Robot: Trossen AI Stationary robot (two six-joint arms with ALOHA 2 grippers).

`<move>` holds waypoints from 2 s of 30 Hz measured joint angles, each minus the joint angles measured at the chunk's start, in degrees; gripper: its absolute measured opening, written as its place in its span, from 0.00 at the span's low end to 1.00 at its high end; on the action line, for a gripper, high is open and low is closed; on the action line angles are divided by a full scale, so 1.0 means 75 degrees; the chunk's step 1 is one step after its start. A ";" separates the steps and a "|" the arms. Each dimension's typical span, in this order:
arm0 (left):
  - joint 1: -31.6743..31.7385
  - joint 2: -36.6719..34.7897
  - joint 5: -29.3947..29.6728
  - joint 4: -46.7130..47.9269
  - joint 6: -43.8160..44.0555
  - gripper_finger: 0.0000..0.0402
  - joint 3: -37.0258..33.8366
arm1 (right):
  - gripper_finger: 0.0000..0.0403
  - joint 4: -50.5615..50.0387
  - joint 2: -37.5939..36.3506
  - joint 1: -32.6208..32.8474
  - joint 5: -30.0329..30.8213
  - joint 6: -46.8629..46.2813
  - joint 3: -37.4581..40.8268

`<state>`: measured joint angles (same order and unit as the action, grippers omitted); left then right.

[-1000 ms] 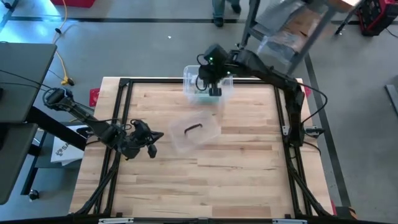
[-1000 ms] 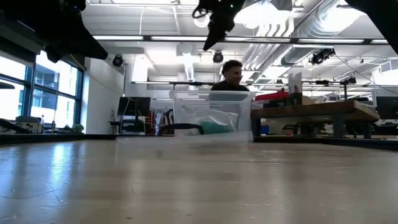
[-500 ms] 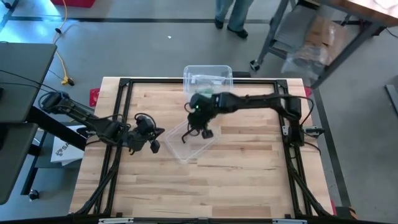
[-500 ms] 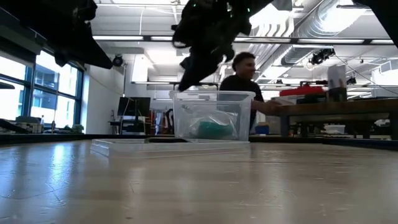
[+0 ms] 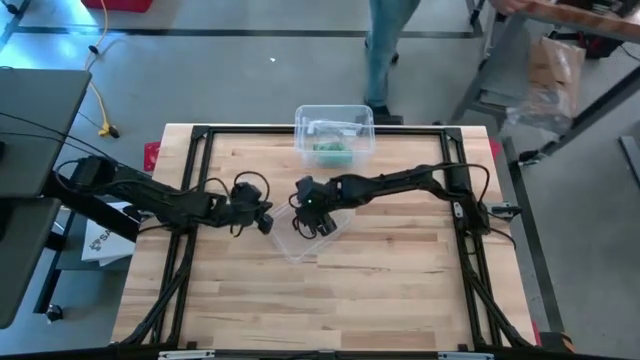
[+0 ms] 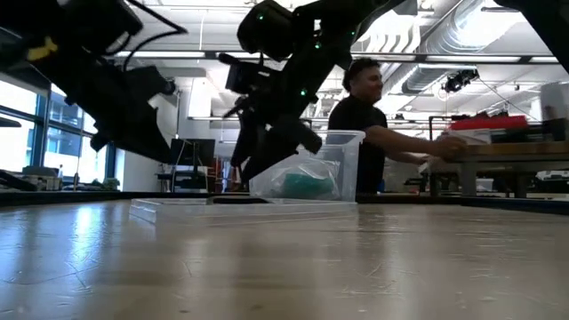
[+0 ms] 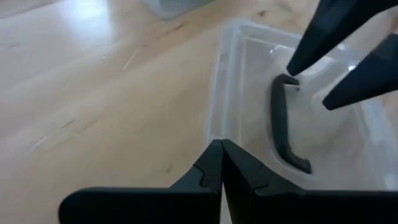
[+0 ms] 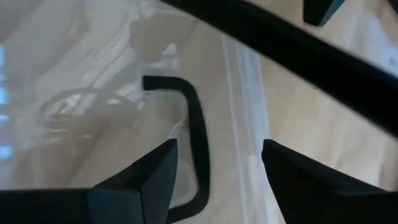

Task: Roll bandage
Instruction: Close the transparent bin

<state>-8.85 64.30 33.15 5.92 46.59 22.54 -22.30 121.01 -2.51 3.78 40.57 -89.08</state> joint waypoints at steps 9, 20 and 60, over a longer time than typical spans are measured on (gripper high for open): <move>0.1009 0.1415 -0.0999 -0.0644 -0.0378 0.00 -0.0008 | 0.58 0.0249 0.0405 0.0240 0.0771 0.0262 0.0003; 0.1232 0.2604 -0.1660 -0.1816 -0.0577 0.00 0.0013 | 0.58 0.0349 0.0684 0.0460 0.1830 0.0281 0.0000; 0.1241 0.2011 -0.1390 -0.0762 -0.0919 0.00 -0.0027 | 0.44 0.1234 0.1169 0.1313 0.5780 -0.5064 0.0015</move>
<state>0.46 79.39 22.73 0.21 39.70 22.34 -13.05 129.78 7.34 47.13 2.58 -88.97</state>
